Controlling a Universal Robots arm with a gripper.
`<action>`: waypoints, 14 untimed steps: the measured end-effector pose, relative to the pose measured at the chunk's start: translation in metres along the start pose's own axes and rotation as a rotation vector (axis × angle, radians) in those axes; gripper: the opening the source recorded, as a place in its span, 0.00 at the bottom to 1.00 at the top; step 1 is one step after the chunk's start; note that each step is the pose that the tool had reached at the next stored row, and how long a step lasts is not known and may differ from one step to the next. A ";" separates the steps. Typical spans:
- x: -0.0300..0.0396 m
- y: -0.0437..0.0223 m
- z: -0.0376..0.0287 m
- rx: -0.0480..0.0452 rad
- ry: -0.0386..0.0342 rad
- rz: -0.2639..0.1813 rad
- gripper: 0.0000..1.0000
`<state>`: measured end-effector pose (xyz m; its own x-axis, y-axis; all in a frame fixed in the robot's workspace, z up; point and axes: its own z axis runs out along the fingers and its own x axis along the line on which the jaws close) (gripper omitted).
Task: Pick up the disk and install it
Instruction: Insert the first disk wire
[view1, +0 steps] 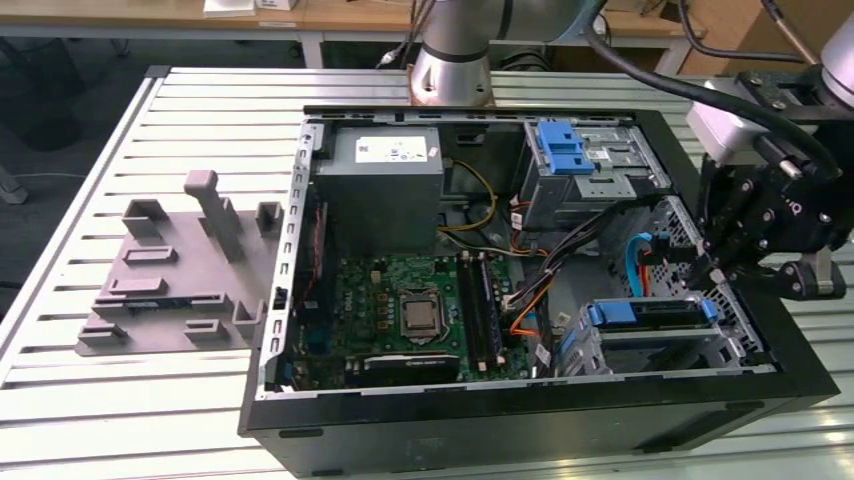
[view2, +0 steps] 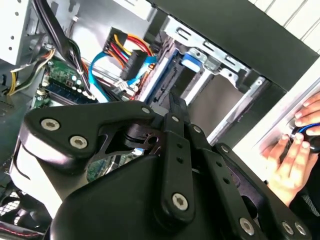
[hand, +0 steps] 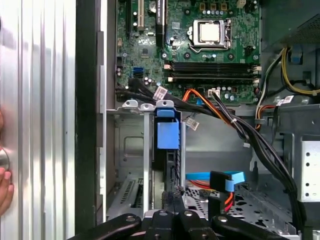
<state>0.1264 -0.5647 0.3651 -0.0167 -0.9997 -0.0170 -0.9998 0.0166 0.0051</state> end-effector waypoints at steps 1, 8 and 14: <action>-0.0024 -0.0003 0.0001 0.0001 0.0013 0.001 0.11; -0.0192 -0.0024 0.0003 0.0018 0.0021 0.002 0.11; -0.0325 -0.0028 0.0005 0.0143 0.0019 0.002 0.11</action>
<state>0.1297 -0.5322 0.3651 -0.0182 -0.9997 -0.0151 -0.9998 0.0183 -0.0092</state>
